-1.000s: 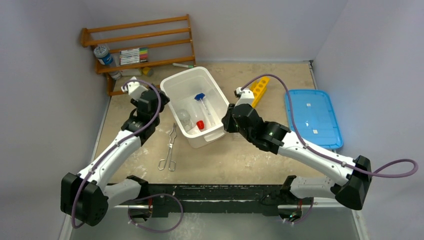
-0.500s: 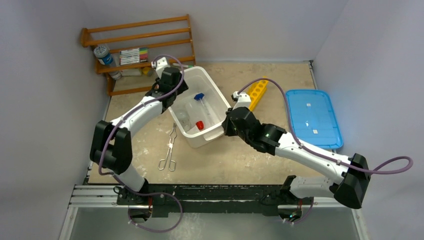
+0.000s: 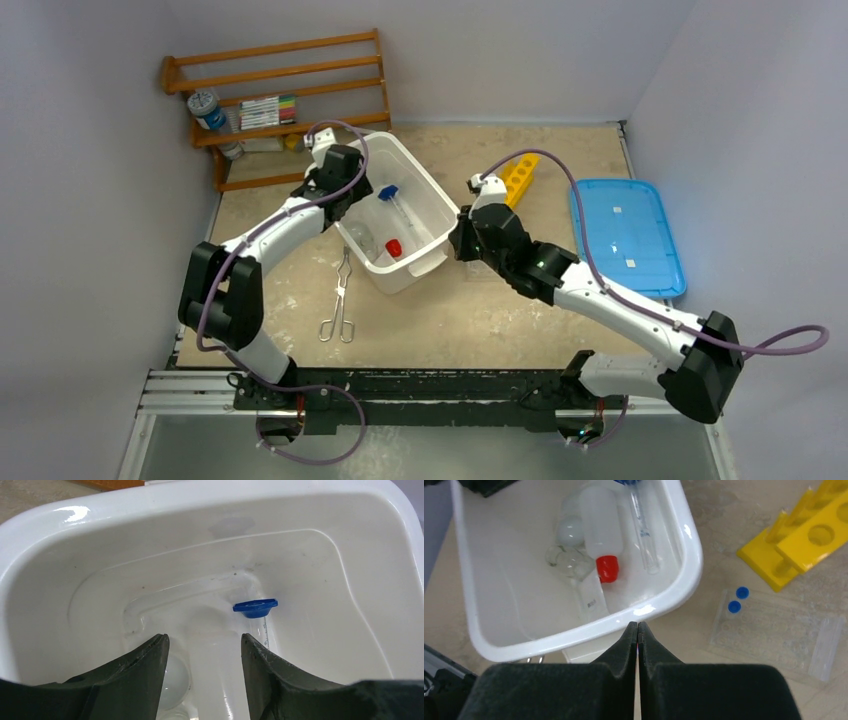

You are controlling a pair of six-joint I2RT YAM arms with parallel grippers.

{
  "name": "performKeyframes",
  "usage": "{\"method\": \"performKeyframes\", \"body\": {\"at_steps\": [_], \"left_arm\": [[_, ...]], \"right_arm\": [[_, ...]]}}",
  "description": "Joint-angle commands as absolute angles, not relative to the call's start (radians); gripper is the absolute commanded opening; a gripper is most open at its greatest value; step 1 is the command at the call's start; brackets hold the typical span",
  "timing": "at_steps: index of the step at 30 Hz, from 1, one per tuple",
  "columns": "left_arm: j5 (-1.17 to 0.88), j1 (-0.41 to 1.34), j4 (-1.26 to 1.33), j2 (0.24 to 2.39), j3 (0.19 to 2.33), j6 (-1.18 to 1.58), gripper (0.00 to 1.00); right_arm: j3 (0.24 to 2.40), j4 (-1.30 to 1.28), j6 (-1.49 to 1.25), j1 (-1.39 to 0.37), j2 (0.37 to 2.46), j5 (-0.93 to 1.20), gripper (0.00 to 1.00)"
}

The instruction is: Organize the chemistry lab equipment

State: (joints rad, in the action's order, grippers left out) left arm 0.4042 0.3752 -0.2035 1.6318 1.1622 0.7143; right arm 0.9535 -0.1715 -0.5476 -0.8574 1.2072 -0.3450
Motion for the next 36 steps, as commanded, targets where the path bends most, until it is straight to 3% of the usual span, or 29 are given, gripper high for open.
{"method": "performKeyframes", "body": {"at_steps": [1, 16, 36], "left_arm": [[0.425, 0.370, -0.184, 1.600, 1.171, 0.719, 0.54], [0.420, 0.370, -0.177, 1.585, 1.155, 0.730, 0.55], [0.425, 0.371, -0.164, 1.578, 1.132, 0.710, 0.55]], "right_arm": [[1.009, -0.044, -0.425, -0.862, 1.170, -0.261, 0.00], [0.975, 0.011, -0.504, -0.944, 1.240, -0.235, 0.00], [0.879, -0.025, -0.554, -0.996, 1.266, -0.371, 0.00]]}}
